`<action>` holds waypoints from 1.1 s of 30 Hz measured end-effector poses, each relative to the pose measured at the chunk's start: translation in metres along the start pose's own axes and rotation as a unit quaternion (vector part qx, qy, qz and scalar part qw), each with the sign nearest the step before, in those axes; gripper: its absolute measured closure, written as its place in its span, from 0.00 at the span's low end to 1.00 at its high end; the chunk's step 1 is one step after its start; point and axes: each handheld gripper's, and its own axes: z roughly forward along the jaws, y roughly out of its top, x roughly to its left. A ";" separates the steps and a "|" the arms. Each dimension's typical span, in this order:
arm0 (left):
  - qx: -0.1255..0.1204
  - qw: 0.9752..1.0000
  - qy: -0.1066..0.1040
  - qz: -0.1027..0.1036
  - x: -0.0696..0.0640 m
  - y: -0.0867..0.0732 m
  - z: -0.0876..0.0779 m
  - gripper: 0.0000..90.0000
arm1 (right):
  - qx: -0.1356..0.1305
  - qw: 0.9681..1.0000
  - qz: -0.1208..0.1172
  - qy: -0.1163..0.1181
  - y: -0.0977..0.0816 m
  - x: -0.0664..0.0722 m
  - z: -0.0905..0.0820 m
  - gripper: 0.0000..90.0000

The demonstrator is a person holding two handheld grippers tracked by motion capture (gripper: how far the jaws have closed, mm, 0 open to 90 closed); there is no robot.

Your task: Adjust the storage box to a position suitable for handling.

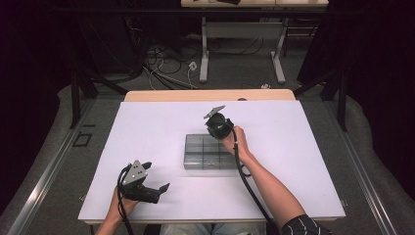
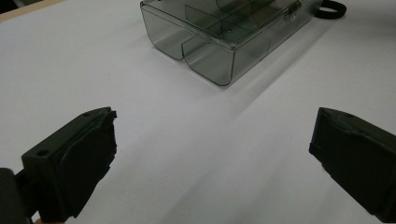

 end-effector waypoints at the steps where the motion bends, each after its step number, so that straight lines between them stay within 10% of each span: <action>1: 0.000 1.000 0.000 0.000 0.000 0.000 0.000 0.00 | 0.001 1.000 0.000 0.000 0.000 0.001 0.000 1.00; 19: 0.000 1.000 -0.001 0.001 0.000 0.000 0.000 0.00 | 0.002 1.000 0.001 0.003 -0.004 0.006 -0.005 1.00; 33: 0.002 1.000 0.000 0.001 -0.001 0.000 0.001 0.00 | -0.041 0.999 0.031 0.008 -0.015 -0.006 -0.037 0.80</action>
